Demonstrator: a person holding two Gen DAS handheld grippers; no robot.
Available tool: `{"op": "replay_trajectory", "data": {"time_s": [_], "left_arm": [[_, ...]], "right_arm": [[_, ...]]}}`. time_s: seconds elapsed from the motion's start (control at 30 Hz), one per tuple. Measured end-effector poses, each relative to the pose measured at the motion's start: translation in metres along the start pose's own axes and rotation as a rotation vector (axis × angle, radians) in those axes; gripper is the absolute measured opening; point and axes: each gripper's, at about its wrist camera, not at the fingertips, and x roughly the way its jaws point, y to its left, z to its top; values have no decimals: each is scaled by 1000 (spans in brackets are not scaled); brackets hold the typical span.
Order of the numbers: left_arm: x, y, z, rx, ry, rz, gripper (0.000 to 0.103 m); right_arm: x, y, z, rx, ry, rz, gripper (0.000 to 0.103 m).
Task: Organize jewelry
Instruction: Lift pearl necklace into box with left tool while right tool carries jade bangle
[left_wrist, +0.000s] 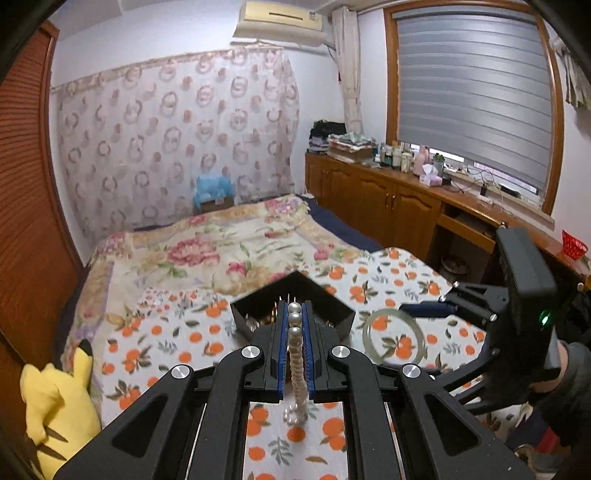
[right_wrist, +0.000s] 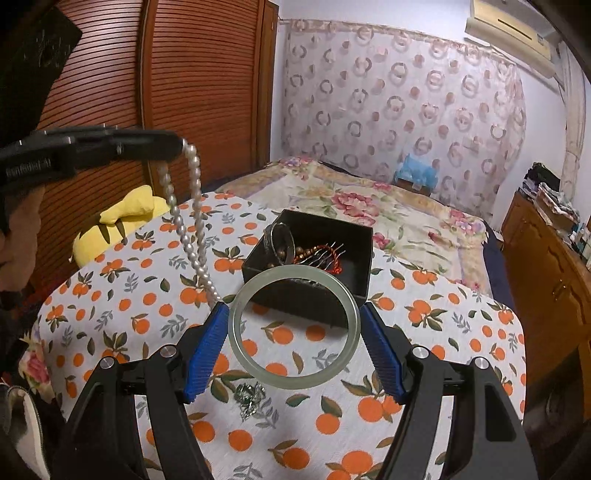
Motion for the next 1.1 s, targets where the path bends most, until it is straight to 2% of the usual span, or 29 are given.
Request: {"op": "replay_trajectory", "data": {"time_s": [0.53,0.77,0.93,1.1], "left_arm": [[-1,4,69,26,-95,24,7],[10,5,94,38,-111,25,7],[24,8,92,26,-90,21,7],[54,18,71,-9,-22,6,7]], "right_arm": [[6,-32,25,2,-39,-14,74],[14,-46,38,7,-47,-10,74],[21,-51,47,4,-56,-6,74],[29,-54,50,-1,-56,-2,74]]}}
